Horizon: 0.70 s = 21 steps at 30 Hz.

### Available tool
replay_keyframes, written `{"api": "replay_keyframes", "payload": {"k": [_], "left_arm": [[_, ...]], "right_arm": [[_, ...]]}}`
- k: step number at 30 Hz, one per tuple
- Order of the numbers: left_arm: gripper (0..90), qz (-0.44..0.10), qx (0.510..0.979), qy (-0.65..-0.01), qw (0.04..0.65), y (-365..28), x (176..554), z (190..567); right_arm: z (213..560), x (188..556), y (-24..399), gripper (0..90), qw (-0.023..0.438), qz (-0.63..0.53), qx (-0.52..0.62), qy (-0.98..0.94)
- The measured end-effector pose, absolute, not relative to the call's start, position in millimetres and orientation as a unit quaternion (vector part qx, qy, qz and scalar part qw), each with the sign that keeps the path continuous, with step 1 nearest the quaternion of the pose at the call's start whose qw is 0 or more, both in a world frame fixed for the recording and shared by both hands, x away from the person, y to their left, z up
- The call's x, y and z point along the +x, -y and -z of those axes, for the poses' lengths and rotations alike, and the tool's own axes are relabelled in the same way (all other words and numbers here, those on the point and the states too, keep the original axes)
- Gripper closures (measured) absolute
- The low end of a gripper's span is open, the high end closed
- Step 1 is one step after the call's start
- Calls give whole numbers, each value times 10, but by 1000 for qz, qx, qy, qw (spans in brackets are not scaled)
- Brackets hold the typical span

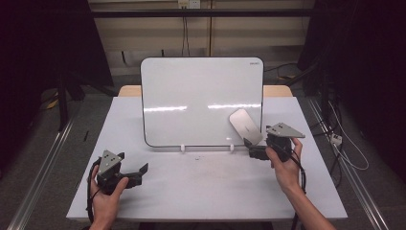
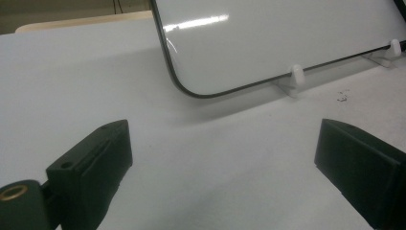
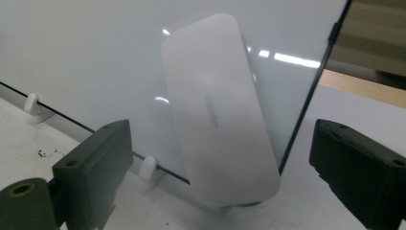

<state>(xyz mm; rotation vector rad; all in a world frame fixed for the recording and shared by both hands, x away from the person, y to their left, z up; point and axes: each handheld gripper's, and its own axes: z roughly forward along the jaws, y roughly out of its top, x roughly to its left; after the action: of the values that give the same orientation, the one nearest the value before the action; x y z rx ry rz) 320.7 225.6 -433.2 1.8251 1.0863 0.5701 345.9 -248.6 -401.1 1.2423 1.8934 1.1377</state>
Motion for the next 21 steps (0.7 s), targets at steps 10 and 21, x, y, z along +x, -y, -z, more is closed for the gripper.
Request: {"api": "replay_keyframes", "payload": {"k": [10, 21], "left_arm": [[55, -231, 736, -444, 456, -2269, 3201, 4326], [55, -236, 735, -440, 459, -2286, 3172, 4303]], "right_arm": [[4082, 3281, 2667, 72, 310, -420, 487, -700], [4147, 3101, 2790, 72, 314, -417, 497, -693]]}}
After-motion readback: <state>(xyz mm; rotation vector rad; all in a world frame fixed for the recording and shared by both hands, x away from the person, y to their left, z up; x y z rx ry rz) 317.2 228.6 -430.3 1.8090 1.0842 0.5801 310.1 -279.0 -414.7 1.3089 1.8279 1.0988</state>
